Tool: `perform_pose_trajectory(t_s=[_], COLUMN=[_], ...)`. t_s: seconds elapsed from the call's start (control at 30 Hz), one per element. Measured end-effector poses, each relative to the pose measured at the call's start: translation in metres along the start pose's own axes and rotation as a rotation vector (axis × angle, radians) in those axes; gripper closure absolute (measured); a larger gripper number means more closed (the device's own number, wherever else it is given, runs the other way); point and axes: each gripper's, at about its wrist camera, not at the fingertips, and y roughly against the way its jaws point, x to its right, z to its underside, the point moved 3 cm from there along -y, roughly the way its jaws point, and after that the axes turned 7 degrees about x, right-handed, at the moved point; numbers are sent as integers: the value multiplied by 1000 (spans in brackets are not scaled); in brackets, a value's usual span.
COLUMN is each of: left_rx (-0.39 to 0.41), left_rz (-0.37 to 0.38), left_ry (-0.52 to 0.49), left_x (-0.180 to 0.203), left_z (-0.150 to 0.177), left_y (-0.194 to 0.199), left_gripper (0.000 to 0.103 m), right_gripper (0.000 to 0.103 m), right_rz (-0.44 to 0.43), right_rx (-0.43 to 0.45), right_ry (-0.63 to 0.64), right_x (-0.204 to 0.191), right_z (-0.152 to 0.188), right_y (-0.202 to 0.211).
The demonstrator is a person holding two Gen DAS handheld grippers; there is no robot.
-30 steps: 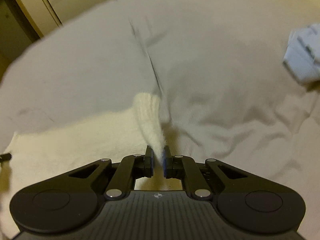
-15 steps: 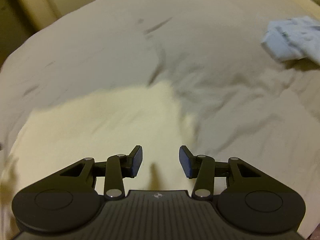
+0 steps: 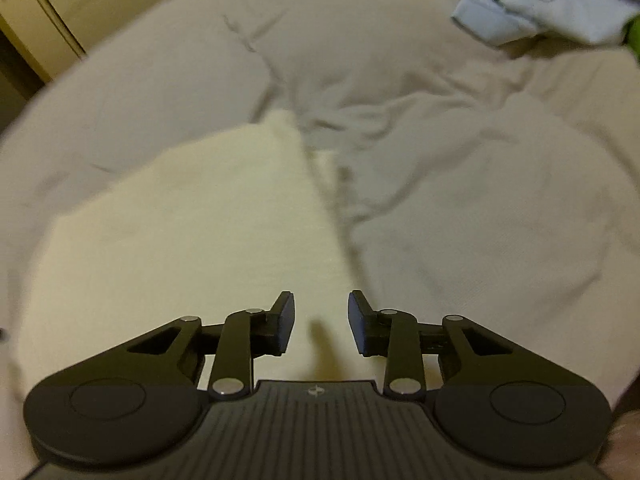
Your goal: Fold clothes
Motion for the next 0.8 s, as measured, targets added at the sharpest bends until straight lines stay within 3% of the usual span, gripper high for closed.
perform_pose_trajectory(t_s=[0.1, 0.2, 0.27, 0.47, 0.8], left_rx=[-11, -72, -68, 50, 277], left_rz=[37, -27, -40, -65, -14], left_ry=[-34, -46, -15, -47, -107], left_x=[22, 24, 18, 26, 23], left_z=[13, 40, 49, 70, 94], left_y=[4, -18, -25, -17, -6], left_gripper=[93, 92, 91, 90, 91], right_gripper=[66, 68, 74, 78, 80], right_rz=[-67, -65, -88, -191, -351], right_rx=[-37, -67, -50, 18, 251], right_ry=[-44, -67, -68, -55, -134], right_x=[-5, 8, 19, 40, 70], right_z=[18, 35, 40, 51, 87], right_y=[-7, -26, -31, -47, -46])
